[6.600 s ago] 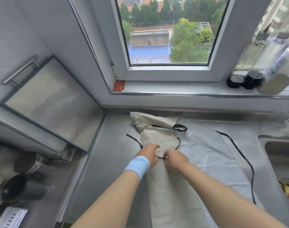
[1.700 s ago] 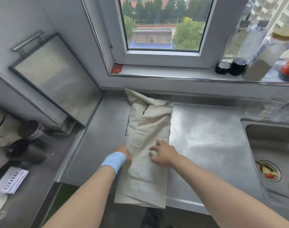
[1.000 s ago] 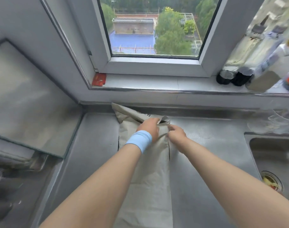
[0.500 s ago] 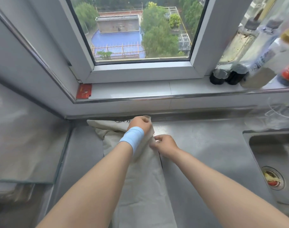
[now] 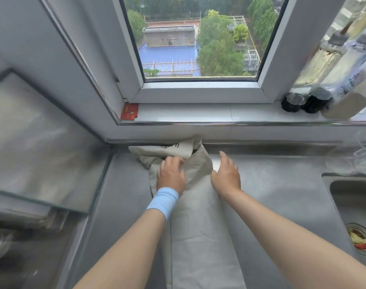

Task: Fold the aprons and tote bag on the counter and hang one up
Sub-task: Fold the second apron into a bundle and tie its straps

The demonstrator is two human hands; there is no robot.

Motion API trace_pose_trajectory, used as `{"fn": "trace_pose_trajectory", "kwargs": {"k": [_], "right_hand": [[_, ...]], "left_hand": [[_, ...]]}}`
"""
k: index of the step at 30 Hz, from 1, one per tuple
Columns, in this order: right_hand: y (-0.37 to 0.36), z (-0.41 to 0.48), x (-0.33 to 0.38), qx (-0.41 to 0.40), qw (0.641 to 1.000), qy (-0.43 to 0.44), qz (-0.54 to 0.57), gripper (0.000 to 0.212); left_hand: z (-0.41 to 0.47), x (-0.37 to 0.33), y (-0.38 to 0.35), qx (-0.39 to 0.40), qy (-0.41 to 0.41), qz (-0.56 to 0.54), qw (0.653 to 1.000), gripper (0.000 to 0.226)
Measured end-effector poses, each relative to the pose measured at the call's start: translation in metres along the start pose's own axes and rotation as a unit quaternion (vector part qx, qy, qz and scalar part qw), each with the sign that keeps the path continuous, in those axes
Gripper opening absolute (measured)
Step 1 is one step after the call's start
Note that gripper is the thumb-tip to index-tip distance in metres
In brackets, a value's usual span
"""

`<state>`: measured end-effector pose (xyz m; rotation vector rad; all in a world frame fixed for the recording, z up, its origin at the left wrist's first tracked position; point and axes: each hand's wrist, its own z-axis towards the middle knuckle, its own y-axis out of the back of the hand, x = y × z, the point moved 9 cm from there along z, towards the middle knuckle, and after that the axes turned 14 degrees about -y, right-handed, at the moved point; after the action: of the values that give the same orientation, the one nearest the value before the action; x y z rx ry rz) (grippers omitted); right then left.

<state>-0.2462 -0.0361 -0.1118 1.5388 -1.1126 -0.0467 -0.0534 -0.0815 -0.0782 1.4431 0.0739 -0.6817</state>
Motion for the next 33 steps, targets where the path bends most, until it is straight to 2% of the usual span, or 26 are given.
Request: {"fn": "trace_pose_trajectory", "kwargs": {"k": [2,3,5,8,10,12,14,16,18,20,23,28,30,33], "right_hand": [[-0.006,-0.029,0.007,-0.084,0.984,0.122,-0.097,0.072],[-0.016,-0.043,0.006,-0.083,0.975,0.17,-0.118,0.076],[-0.051,-0.065,-0.004,0.0,0.956,0.227,-0.184,0.081],[-0.092,-0.09,-0.031,0.147,0.915,0.214,-0.309,0.076],[-0.096,-0.098,-0.035,0.148,0.901,0.212,-0.349,0.076],[-0.096,-0.104,-0.038,0.132,0.902,0.215,-0.349,0.077],[-0.092,-0.116,-0.038,0.091,0.9,0.247,-0.348,0.075],[-0.096,-0.136,-0.048,0.101,0.899,0.263,-0.336,0.074],[-0.099,-0.157,-0.065,0.128,0.899,0.264,-0.325,0.074],[-0.098,-0.171,-0.077,0.123,0.899,0.276,-0.318,0.078],[-0.103,-0.185,-0.103,0.157,0.884,0.261,-0.354,0.093],[-0.099,-0.195,-0.119,0.148,0.879,0.262,-0.37,0.095],[-0.097,-0.203,-0.119,0.148,0.88,0.262,-0.369,0.09],[-0.089,-0.228,-0.126,0.168,0.875,0.292,-0.347,0.083]], "left_hand": [[-0.032,0.007,-0.018,0.074,-0.014,0.05,0.996,0.025],[-0.048,0.016,-0.025,0.097,0.004,0.06,0.993,0.026],[-0.076,0.036,-0.033,0.126,0.088,0.046,0.987,0.028],[-0.113,0.052,-0.04,0.169,0.195,0.011,0.966,0.029],[-0.132,0.052,-0.042,0.205,0.224,0.017,0.953,0.031],[-0.149,0.051,-0.042,0.244,0.254,0.022,0.936,0.03],[-0.163,0.047,-0.042,0.278,0.272,0.018,0.921,0.02],[-0.176,0.042,-0.042,0.3,0.282,0.003,0.911,0.015],[-0.187,0.037,-0.046,0.291,0.29,-0.046,0.911,0.021],[-0.195,0.03,-0.046,0.246,0.291,-0.09,0.92,0.023],[-0.217,0.021,-0.039,0.209,0.302,-0.087,0.926,0.025],[-0.274,0.003,-0.042,0.299,0.337,-0.069,0.89,0.04],[-0.297,-0.005,-0.042,0.326,0.343,-0.074,0.878,0.041],[-0.32,-0.011,-0.048,0.31,0.368,-0.159,0.862,0.034]]}}
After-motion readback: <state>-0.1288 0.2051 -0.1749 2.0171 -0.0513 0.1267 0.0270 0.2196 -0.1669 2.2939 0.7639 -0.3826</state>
